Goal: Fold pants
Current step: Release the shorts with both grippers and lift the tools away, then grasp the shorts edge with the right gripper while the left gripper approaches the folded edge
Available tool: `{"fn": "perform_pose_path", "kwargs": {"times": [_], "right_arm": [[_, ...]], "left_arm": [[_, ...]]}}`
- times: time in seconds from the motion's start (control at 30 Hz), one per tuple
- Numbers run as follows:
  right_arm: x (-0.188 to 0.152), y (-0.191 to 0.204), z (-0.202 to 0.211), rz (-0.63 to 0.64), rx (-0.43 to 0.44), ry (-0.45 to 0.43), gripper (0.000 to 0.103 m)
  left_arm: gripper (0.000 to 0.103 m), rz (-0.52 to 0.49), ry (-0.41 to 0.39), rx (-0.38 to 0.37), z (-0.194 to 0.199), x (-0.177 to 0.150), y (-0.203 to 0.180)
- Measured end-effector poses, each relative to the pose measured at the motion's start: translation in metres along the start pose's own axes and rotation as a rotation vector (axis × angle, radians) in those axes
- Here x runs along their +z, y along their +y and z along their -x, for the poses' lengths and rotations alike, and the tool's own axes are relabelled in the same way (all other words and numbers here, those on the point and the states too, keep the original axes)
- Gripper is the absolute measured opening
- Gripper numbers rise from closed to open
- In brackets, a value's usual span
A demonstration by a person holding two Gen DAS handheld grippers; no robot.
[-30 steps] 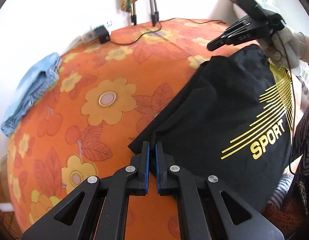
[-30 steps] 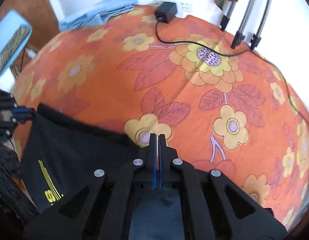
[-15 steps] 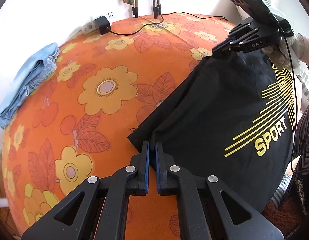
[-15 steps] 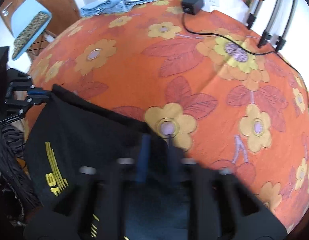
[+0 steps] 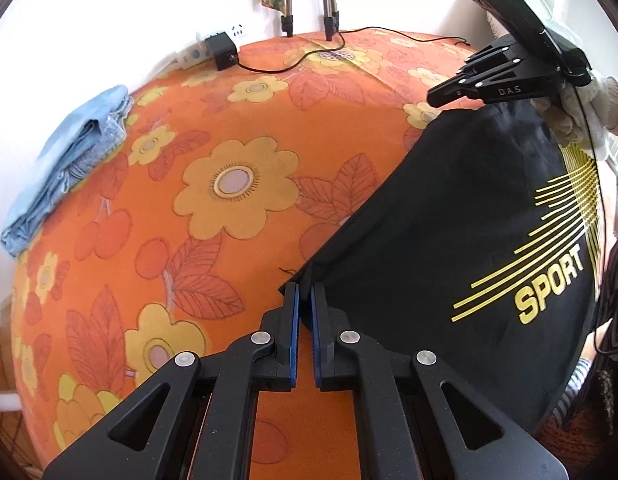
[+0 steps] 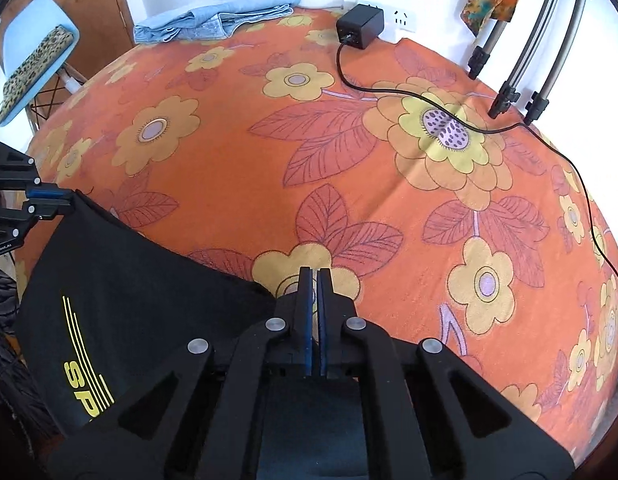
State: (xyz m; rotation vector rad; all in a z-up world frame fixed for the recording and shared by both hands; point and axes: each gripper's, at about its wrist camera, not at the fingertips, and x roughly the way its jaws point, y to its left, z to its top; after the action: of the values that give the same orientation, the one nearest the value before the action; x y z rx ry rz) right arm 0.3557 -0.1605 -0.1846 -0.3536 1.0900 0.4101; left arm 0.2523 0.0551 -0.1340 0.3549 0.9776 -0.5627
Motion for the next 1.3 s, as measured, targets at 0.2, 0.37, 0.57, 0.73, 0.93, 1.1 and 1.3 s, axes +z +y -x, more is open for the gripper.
{"fn": "perform_pose_path", "kwargs": {"times": [0.2, 0.37, 0.57, 0.73, 0.93, 1.1, 1.3], "right_arm": [[-0.004, -0.001, 0.030, -0.039, -0.035, -0.048, 0.010], [-0.016, 0.007, 0.085, -0.079, -0.013, -0.140, 0.028], [-0.039, 0.043, 0.156, -0.059, 0.010, -0.257, 0.046], [-0.059, 0.080, 0.194, -0.009, -0.027, -0.312, 0.063], [-0.095, 0.133, 0.195, 0.046, 0.003, -0.304, 0.069], [-0.116, 0.179, 0.164, 0.109, 0.052, -0.237, 0.069], [-0.131, 0.251, 0.115, 0.325, 0.068, -0.144, 0.069]], "left_arm": [[0.013, 0.049, -0.005, 0.038, 0.002, 0.004, 0.015], [0.019, 0.144, -0.026, 0.063, 0.012, 0.003, 0.039], [0.019, 0.168, -0.087, 0.063, 0.037, 0.000, 0.042], [0.019, 0.190, -0.118, 0.027, 0.051, 0.000, 0.041], [0.032, 0.255, -0.122, -0.024, 0.057, -0.001, 0.048], [0.032, 0.332, -0.088, -0.060, 0.053, -0.008, 0.057], [0.032, 0.323, -0.050, -0.061, 0.054, -0.015, 0.047]]}}
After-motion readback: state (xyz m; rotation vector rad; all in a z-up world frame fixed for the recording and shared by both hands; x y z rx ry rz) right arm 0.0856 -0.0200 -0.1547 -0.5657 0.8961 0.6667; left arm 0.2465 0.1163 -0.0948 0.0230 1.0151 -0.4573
